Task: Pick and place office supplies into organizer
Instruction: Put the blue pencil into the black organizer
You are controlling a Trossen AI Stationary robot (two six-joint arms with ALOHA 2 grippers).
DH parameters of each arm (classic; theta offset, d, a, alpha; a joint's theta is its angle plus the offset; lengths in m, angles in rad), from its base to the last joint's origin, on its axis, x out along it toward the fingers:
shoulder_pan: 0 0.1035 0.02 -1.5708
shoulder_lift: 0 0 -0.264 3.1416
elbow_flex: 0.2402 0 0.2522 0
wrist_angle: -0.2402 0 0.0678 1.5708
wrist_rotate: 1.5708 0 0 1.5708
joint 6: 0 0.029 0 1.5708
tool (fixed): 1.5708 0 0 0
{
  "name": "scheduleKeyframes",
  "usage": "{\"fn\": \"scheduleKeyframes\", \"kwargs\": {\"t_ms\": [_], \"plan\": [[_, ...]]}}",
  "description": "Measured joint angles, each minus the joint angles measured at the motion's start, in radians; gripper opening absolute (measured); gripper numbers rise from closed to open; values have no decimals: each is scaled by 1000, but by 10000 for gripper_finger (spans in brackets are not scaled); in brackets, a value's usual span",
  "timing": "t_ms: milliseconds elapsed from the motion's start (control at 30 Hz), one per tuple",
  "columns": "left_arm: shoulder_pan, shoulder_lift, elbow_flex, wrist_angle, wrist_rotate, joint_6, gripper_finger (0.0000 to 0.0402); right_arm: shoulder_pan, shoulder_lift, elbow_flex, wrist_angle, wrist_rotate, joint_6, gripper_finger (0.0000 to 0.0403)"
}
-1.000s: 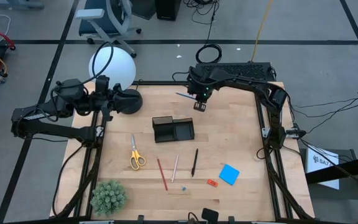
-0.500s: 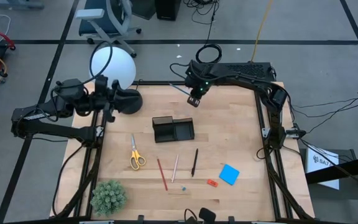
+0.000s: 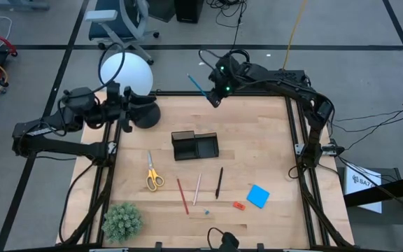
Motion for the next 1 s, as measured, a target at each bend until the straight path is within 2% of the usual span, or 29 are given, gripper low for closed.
{"fn": "scheduleKeyframes", "kwargs": {"t_ms": [233, 500, 733, 1000], "plan": [[43, 0, 0, -24, 15, -52, 246, -2, -32, 0, 167, -146, 142, 13], [70, 0, 0, -38, 18, -21, 270, 20, -42, 0, 420, -285, 313, 13], [104, 0, 0, -38, 18, -10, 271, 55, -42, 0, 582, -320, 397, 13], [134, 21, 0, -26, 28, -20, 271, 114, -42, -1, 703, -369, 423, 13]]}}
